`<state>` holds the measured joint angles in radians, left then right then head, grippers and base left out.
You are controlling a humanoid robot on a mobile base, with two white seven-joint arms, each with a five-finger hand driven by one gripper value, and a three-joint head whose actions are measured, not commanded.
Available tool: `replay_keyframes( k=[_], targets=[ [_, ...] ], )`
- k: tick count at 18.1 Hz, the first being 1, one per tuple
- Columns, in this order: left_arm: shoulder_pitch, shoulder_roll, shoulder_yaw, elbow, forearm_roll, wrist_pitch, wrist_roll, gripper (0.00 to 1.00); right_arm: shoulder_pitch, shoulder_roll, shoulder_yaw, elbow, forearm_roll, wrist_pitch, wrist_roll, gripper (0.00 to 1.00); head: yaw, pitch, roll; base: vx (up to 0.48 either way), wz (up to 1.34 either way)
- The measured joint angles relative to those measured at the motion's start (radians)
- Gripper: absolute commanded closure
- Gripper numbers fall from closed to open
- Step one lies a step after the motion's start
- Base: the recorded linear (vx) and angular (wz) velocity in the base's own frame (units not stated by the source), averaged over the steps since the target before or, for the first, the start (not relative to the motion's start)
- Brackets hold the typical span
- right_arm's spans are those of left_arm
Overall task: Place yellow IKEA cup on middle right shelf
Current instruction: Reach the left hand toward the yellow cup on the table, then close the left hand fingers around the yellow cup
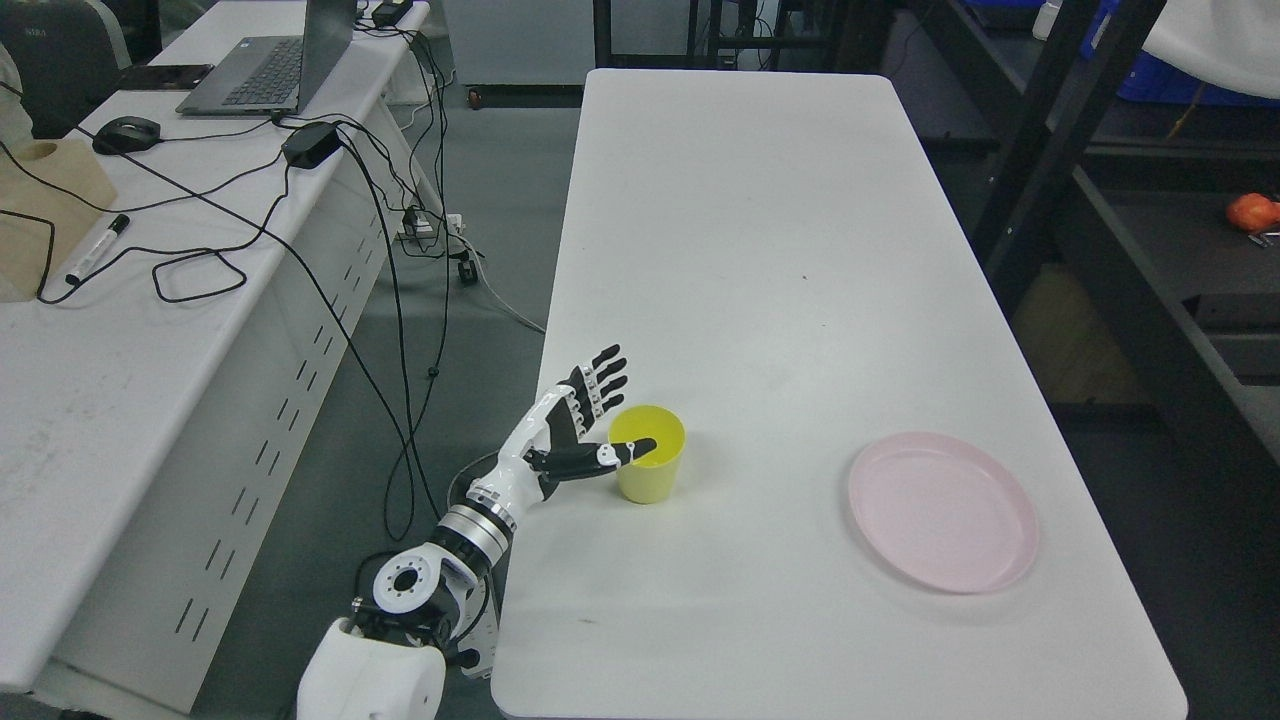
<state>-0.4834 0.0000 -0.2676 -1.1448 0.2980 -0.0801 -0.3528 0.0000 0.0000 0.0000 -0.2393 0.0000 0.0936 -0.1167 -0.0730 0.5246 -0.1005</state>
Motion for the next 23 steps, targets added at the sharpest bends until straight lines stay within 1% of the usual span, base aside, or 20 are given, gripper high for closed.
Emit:
replay_keyframes(
  k=[5,6,7,11,12,13,16,18,19,20,21,22,23],
  targets=[
    [-0.013,0.000,-0.049,0.032,-0.019,0.002,-0.033,0.03,0.000,0.000,0.000,0.000,0.000,0.000,0.000,0.01,0.0000,0.000,0.000,0.000,0.00],
    [-0.015,0.000,-0.056,0.038,-0.031,0.006,-0.036,0.06,0.000,0.000,0.000,0.000,0.000,0.000,0.000,0.01,0.0000,0.000,0.000,0.000,0.00],
    [-0.016,0.000,-0.063,0.043,-0.042,0.008,-0.041,0.11,0.000,0.000,0.000,0.000,0.000,0.000,0.000,0.01,0.0000,0.000,0.000,0.000,0.00],
    [-0.015,0.000,-0.081,0.062,-0.071,0.013,-0.062,0.42,0.000,0.000,0.000,0.000,0.000,0.000,0.000,0.00,0.0000,0.000,0.000,0.000,0.00],
    [-0.013,0.000,-0.081,0.065,-0.074,0.014,-0.063,0.54,0.000,0.000,0.000,0.000,0.000,0.000,0.000,0.01,0.0000,0.000,0.000,0.000,0.00],
    [-0.011,0.000,-0.080,0.069,-0.075,0.015,-0.064,0.63,0.000,0.000,0.000,0.000,0.000,0.000,0.000,0.01,0.0000,0.000,0.000,0.000,0.00],
    [0.000,0.000,-0.065,0.078,-0.061,-0.005,-0.068,1.00,0.000,0.000,0.000,0.000,0.000,0.000,0.000,0.01,0.0000,0.000,0.000,0.000,0.00],
    [0.014,0.000,-0.047,0.085,-0.021,-0.040,-0.068,1.00,0.000,0.000,0.000,0.000,0.000,0.000,0.000,0.01,0.0000,0.000,0.000,0.000,0.00],
    [0.019,0.000,-0.040,0.087,-0.006,-0.055,-0.068,0.97,0.000,0.000,0.000,0.000,0.000,0.000,0.000,0.01,0.0000,0.000,0.000,0.000,0.00],
    [0.023,0.000,-0.034,0.089,0.004,-0.069,-0.068,0.86,0.000,0.000,0.000,0.000,0.000,0.000,0.001,0.01,0.0000,0.000,0.000,0.000,0.00],
    [0.026,0.000,-0.029,0.091,0.013,-0.073,-0.068,0.67,0.000,0.000,0.000,0.000,0.000,0.000,0.001,0.01,0.0000,0.000,0.000,0.000,0.00],
    [0.027,0.000,-0.024,0.092,0.020,-0.080,-0.066,0.54,0.000,0.000,0.000,0.000,0.000,0.000,0.001,0.01,0.0000,0.000,0.000,0.000,0.00],
    [0.027,0.000,-0.021,0.093,0.023,-0.081,-0.063,0.36,0.000,0.000,0.000,0.000,0.000,0.000,0.001,0.01,0.0000,0.000,0.000,0.000,0.00]
  ],
)
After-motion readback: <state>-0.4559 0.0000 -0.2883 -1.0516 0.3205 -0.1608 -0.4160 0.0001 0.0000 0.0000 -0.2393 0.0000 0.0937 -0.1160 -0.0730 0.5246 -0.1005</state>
